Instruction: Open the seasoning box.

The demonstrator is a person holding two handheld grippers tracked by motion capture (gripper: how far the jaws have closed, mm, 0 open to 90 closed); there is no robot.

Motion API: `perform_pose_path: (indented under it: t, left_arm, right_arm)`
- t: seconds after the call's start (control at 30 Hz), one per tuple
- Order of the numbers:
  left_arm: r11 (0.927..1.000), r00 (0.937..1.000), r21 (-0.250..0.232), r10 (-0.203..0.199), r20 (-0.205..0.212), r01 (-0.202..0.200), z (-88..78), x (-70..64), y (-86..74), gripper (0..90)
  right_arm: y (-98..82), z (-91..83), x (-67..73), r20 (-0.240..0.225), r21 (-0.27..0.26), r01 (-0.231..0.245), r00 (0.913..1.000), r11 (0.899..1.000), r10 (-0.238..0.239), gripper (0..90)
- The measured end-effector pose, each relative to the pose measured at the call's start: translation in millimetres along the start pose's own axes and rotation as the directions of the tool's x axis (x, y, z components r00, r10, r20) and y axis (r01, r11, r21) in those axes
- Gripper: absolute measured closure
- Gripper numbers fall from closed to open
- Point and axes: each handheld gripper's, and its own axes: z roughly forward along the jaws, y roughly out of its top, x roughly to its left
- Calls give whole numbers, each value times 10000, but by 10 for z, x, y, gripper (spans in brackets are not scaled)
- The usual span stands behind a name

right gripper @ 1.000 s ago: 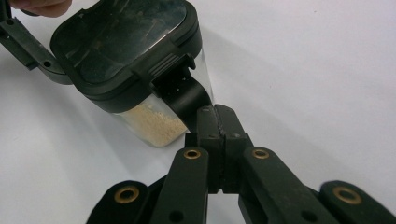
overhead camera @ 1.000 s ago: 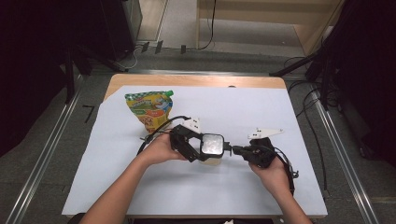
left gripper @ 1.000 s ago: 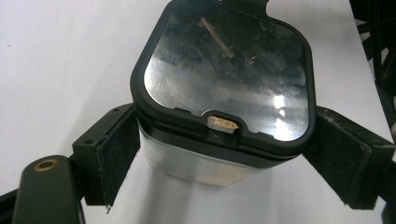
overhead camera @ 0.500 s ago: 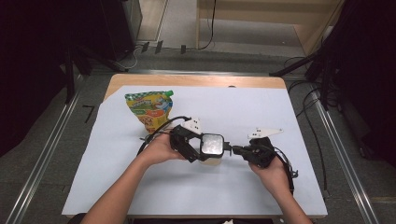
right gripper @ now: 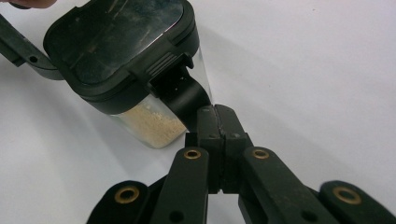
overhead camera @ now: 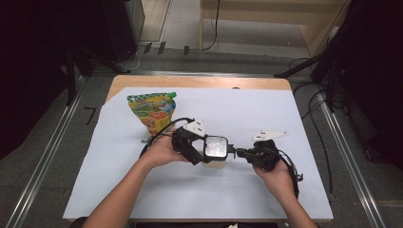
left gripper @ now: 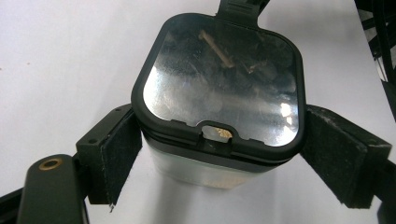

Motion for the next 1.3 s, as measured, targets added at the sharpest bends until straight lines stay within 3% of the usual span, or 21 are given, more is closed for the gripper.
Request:
perform_pose_path:
  t: [1.3]
  left_arm:
    - [9999, 9999, 17, 122, -77, -121, -49, -11, 50, 170]
  right_arm:
    - [1, 5, 12, 5, 2, 17, 10000, 10000, -17, 900]
